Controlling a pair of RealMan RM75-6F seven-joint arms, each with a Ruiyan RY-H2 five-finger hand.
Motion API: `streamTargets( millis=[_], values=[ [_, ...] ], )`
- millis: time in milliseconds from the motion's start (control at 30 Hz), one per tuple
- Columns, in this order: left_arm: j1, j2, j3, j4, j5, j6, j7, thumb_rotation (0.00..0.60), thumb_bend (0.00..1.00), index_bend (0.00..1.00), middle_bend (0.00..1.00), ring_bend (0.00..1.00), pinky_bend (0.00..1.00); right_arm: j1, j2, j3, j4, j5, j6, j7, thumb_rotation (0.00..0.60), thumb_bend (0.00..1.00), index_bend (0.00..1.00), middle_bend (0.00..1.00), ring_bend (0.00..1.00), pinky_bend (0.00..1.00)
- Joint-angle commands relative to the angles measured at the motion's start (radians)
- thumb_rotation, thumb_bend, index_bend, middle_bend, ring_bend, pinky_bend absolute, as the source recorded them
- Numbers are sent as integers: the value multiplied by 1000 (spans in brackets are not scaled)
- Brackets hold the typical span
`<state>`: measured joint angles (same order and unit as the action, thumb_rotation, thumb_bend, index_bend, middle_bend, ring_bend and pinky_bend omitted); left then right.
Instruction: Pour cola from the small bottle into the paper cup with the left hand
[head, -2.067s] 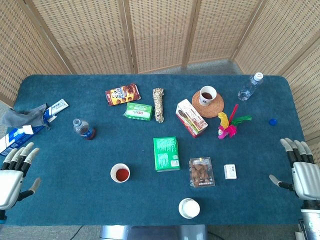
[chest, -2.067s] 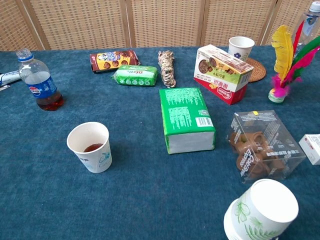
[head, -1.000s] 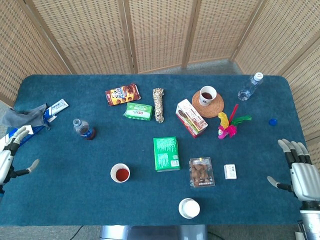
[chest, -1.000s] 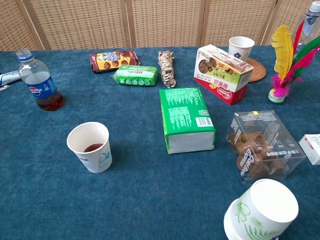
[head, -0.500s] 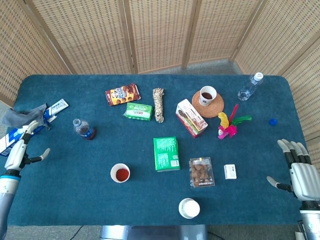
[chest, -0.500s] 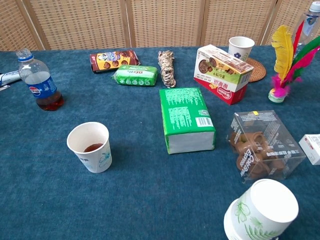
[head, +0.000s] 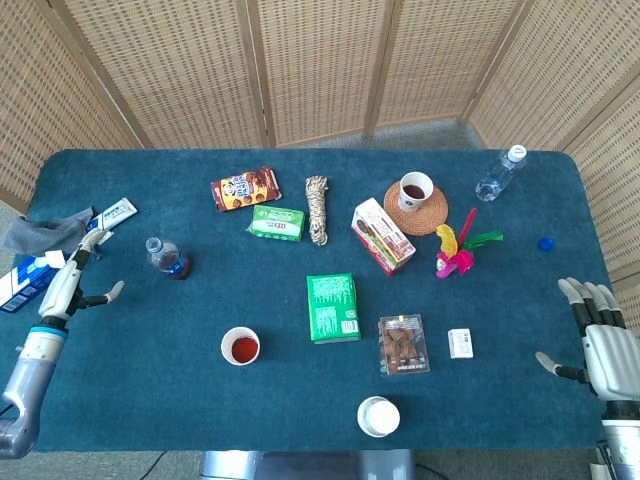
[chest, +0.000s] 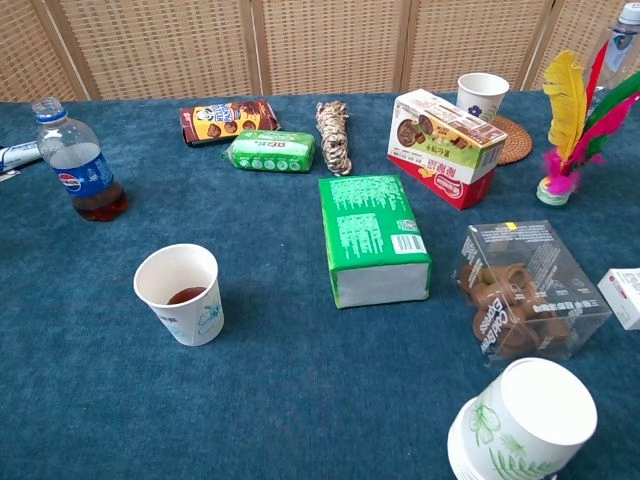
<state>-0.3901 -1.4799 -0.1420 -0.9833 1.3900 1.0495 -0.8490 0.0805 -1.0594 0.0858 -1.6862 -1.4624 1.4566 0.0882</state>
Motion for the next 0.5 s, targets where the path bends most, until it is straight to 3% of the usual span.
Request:
streamTargets(
  millis=[33,500],
  values=[
    [-18,-13,-4,6,0,-14,16,600,373,0,0,0,0,1,-1,0,1,3,-3,-1,600,0,0,0,0,62],
    [-82,-62,-24,27,-24,-76,44,598,372,0,0,0,0,2,1,3,6,8,-7,15,600,0,0,0,0,62]
  ],
)
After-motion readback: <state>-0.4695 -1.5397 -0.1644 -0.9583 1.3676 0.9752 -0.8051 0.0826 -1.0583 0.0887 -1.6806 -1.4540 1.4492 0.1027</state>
